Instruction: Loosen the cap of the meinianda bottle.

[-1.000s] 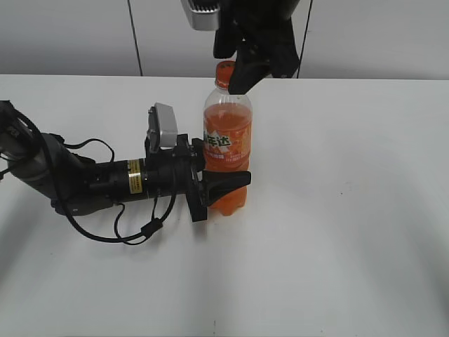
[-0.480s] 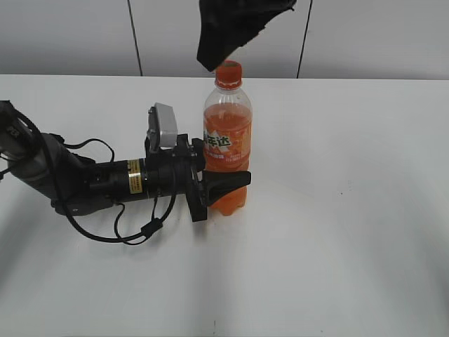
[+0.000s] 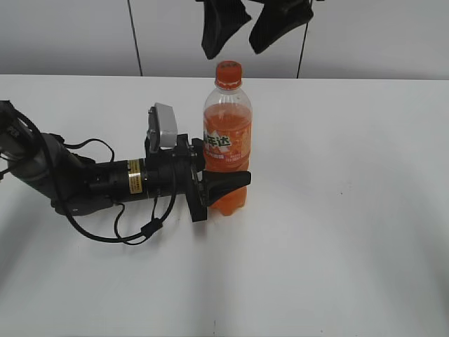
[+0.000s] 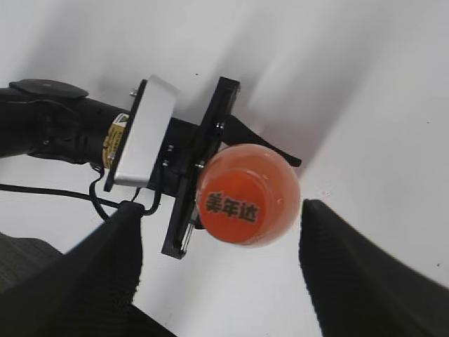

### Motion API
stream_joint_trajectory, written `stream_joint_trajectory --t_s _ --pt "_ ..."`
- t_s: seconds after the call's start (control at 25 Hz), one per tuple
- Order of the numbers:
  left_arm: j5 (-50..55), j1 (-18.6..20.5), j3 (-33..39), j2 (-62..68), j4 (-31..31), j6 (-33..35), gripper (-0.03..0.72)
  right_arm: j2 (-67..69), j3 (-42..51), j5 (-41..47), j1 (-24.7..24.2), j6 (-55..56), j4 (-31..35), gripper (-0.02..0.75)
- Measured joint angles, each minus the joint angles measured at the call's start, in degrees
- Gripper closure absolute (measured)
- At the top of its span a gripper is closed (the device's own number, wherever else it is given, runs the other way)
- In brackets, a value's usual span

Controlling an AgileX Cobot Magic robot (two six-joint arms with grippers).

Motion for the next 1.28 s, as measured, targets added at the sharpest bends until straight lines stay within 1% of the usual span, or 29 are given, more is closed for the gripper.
stream_joint_trajectory --t_s 0.28,0.76,0.84,0.88,0.96,1.0,1.12,1.28 --pt "0.0 0.0 0.0 0.0 0.0 0.0 0.3 0.6 0.0 0.0 0.0 1.3 -0.8 0.213" --pt "0.0 0.0 0.0 0.0 0.0 0.0 0.3 4.5 0.0 0.0 0.0 0.0 -0.8 0.22" --pt "0.0 0.0 0.0 0.0 0.0 0.0 0.3 4.5 0.0 0.0 0.0 -0.2 -0.8 0.265" --pt "0.0 0.0 0.0 0.0 0.0 0.0 0.3 4.5 0.0 0.0 0.0 -0.3 -0.8 0.309" --pt "0.0 0.0 0.0 0.0 0.0 0.0 0.3 4.5 0.0 0.0 0.0 -0.8 -0.6 0.429" --pt "0.0 0.0 -0.1 0.1 -0.1 0.0 0.3 4.5 0.0 0.0 0.0 -1.6 -0.7 0.448" --pt "0.0 0.0 -0.1 0.0 -0.1 0.0 0.3 4.5 0.0 -0.1 0.0 -3.7 -0.7 0.448" --pt "0.0 0.0 -0.1 0.0 -0.1 0.0 0.3 4.5 0.0 -0.1 0.0 -10.2 -0.5 0.453"
